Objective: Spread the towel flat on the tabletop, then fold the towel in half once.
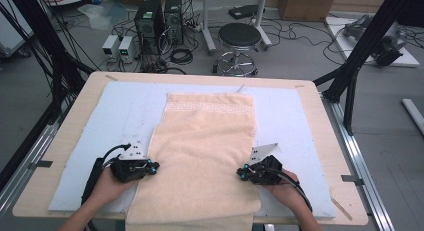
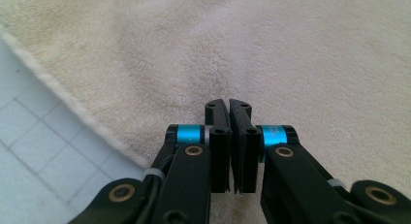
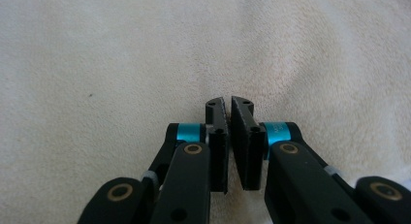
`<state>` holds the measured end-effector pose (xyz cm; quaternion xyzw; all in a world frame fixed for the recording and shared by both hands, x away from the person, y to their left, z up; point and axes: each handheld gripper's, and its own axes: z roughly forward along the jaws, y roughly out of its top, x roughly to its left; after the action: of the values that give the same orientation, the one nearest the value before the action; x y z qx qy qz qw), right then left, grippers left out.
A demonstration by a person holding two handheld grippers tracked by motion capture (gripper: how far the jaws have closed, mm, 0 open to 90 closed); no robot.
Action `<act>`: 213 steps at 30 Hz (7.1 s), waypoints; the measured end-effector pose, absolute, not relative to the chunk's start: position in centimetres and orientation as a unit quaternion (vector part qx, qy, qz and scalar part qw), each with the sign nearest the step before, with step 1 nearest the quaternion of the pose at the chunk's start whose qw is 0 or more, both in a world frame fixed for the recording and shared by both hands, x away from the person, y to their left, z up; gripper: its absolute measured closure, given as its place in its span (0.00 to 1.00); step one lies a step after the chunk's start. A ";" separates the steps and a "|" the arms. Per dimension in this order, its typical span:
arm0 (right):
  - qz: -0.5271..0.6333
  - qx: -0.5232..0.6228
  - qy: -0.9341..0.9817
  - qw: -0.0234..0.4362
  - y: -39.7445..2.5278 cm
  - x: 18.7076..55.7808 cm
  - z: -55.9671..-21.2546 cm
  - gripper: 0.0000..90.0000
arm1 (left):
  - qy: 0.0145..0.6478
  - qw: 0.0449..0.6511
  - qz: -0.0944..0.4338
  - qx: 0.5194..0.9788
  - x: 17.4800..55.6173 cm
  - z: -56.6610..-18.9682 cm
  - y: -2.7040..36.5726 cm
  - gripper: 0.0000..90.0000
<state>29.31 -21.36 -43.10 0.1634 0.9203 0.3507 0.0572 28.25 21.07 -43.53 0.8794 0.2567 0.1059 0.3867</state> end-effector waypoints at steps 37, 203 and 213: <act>0.417 0.147 0.897 -0.003 -21.4 27.6 -41.8 0.67 | 0.248 0.418 0.061 0.872 26.0 -43.2 22.6 0.76; 0.359 0.358 0.857 0.093 -21.8 42.9 -43.6 0.92 | 0.421 0.380 0.147 0.810 41.3 -43.9 20.6 0.94; 0.387 0.322 0.857 0.106 -22.1 41.8 -41.2 0.94 | 0.409 0.431 0.151 0.790 40.4 -41.4 21.6 0.96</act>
<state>41.79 -22.06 -41.20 0.3225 0.8574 0.3868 0.1060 40.43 21.61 -41.43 0.7897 0.4094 0.1510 0.4312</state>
